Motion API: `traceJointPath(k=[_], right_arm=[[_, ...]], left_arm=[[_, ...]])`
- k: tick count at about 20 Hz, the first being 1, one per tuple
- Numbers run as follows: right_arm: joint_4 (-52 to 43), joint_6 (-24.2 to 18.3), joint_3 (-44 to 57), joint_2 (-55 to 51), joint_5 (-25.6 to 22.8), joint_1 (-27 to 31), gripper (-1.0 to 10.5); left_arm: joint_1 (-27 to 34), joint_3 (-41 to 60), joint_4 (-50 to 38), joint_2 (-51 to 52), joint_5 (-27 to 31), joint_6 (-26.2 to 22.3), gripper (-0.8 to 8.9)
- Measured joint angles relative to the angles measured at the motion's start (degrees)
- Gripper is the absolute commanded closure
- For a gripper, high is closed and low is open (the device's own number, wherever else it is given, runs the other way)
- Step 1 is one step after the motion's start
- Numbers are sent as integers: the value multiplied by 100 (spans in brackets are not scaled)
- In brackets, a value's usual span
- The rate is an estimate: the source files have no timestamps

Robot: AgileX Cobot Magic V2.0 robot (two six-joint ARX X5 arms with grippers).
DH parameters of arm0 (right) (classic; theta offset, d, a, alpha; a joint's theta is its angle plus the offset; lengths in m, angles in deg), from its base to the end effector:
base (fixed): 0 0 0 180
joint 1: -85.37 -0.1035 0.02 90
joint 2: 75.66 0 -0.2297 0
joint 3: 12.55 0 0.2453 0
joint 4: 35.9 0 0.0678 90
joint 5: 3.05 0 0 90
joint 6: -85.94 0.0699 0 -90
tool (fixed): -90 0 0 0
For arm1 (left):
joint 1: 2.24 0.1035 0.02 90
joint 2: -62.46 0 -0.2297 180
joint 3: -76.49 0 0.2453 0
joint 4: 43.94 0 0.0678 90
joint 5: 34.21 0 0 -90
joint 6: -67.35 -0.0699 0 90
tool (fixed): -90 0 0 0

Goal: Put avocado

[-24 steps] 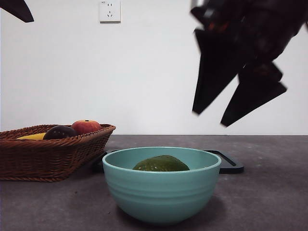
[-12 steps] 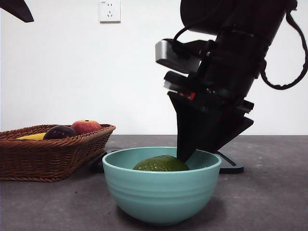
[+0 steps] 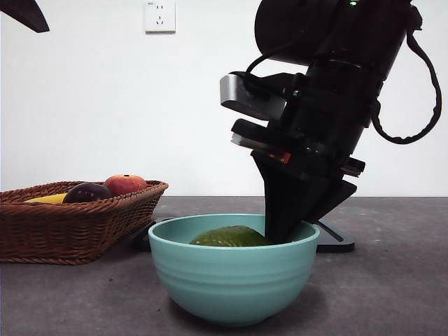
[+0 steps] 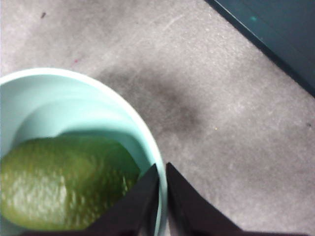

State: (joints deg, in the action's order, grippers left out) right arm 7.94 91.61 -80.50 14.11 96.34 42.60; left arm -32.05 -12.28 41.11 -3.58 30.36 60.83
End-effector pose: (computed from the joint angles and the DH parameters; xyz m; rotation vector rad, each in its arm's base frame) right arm 0.2148 0.2142 0.1174 -0.2572 1.1683 0.7469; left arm 0.1706 -0.1323 0.2922 0.1371 1.0764 -0.9278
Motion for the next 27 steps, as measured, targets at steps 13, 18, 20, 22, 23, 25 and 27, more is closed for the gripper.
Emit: traceJointPath(k=[13, 18, 20, 22, 23, 25, 27], right_arm=[[1045, 13, -2225, 267, -48, 925, 937], [1539, -236, -3779, 1580, -2, 1598, 937], [1585, -286, -4162, 2017, 136, 1722, 937], [1554, -289, -4258, 2302, 205, 1755, 937], [1537, -291, -4258, 2409, 225, 1753, 937], [1447, -291, -4258, 2616, 238, 1755, 937], [1370, -293, -4258, 2776, 238, 1762, 937]], left_arm=[[0, 0, 0, 0, 0, -2, 381], [0, 0, 0, 0, 0, 0, 381], [0, 0, 0, 0, 0, 0, 381], [0, 0, 0, 0, 0, 0, 381], [0, 0, 0, 0, 0, 0, 381], [0, 0, 0, 0, 0, 0, 381], [0, 0, 0, 0, 0, 0, 381]])
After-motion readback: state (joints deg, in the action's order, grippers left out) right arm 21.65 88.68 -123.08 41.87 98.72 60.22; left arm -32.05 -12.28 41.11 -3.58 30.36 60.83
